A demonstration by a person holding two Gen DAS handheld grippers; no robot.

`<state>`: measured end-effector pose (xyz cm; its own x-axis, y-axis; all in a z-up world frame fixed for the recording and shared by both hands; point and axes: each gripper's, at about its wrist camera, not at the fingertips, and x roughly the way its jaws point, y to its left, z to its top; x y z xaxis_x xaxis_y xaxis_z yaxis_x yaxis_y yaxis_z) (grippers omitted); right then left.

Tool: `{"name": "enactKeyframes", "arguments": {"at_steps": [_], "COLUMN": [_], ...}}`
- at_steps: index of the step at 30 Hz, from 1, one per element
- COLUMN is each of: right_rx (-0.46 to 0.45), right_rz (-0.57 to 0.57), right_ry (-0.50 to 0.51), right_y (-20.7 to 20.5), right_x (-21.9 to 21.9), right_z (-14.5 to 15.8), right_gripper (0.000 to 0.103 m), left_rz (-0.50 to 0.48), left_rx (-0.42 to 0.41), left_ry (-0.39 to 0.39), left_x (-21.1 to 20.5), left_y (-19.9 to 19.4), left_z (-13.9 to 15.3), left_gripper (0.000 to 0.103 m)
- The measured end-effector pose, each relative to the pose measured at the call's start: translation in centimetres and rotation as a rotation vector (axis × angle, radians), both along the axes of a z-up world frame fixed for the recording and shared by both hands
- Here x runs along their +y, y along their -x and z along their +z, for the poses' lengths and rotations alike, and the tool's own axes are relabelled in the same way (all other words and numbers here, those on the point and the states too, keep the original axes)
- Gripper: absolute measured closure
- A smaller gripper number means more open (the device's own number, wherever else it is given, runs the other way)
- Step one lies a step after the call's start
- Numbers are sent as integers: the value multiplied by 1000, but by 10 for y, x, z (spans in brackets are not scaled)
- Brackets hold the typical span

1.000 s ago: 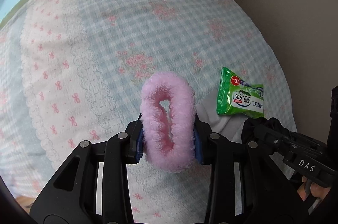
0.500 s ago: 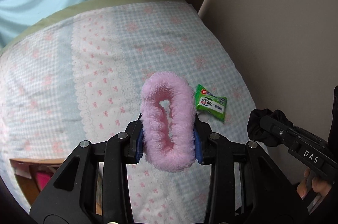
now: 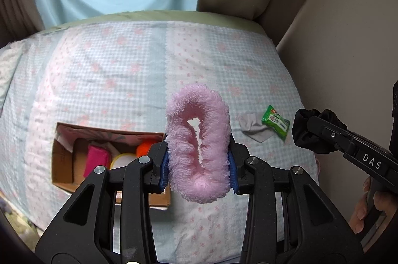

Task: Organize soft objects
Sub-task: 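Carry hair tie and sock over the cardboard box with both tools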

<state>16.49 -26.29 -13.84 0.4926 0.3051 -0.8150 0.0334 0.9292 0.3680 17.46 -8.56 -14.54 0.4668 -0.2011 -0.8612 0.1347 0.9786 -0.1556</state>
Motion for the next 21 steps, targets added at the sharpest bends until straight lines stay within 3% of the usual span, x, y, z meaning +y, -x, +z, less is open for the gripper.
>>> {"name": "enactKeyframes", "arguments": {"at_steps": [9,15,21], "right_rx": [3,48,119], "right_rz": [118,95,23], "right_ry": [25,56,52], "right_y": [1,5,8], "right_x": [113,176,225], "right_z": [1,-12,-42], "right_gripper": [83,83,83], "left_rz": [71,45,-43], "left_rx": [27,93,148], "left_ry": [-28,-15,-43], "left_x": [107,171,220], "left_y": [22,24,12], "left_z": [-6,-29,-59], "left_gripper": [70,70,70]}}
